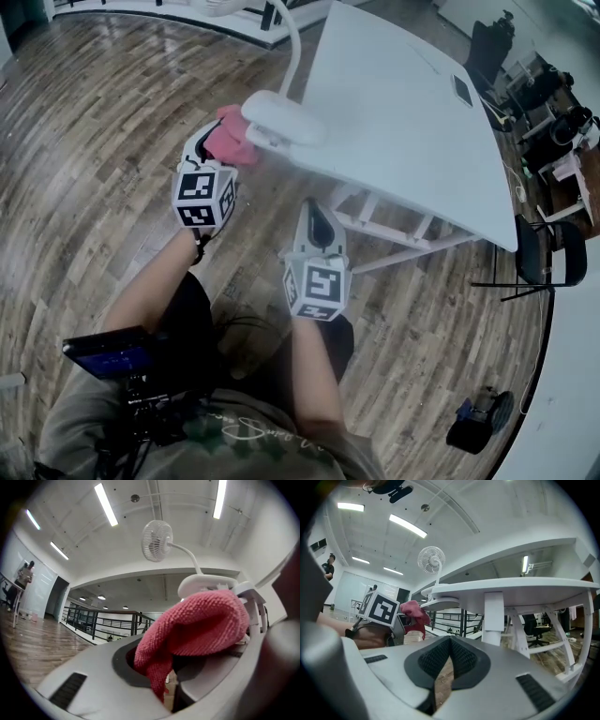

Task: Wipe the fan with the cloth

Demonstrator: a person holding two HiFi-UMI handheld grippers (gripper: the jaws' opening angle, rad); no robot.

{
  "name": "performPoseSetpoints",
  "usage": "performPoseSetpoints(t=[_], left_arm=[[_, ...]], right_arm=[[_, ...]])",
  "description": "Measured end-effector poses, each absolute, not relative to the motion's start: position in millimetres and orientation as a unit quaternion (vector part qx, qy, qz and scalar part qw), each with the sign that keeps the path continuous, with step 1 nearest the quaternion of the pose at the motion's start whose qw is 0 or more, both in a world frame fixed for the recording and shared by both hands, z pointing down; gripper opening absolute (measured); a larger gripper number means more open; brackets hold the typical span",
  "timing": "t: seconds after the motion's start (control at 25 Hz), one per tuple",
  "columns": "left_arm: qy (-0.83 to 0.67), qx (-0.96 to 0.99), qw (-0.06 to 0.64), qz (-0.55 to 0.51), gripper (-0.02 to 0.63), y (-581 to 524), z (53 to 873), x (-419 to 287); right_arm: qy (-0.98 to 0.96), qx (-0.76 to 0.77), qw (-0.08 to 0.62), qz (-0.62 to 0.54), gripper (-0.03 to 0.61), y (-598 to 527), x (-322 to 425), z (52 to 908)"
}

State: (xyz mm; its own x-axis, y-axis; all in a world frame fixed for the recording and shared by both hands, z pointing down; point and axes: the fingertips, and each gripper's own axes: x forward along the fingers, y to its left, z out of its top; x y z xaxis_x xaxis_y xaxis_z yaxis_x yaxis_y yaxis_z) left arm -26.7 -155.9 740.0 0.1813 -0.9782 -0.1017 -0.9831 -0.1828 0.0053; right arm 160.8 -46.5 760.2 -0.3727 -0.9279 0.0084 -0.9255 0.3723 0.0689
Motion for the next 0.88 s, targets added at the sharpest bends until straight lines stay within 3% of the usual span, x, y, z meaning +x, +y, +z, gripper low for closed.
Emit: performPoseSetpoints(t=[0.2, 0.64, 0.88], left_arm=[[0.643, -0.766, 0.018, 0.023, 0.084, -152.1, 757.1, -37.4], [0.518, -0.855, 0.034, -0.016, 0.084, -117.1, 766.2, 100.1], [0.496, -0.867, 0.043, 0.016, 0.086, -115.2, 737.2, 128.6]], right_arm=[[-0.829, 0.558, 0.021, -0.031, -0.003, -48.0, 154.5, 757.4], [-0.820, 0.571, 0.021, -0.029, -0.003, -44.6, 170.0, 752.7], [-0.817, 0.576, 0.015, -0.028, -0.003, -41.7, 179.2, 754.0]])
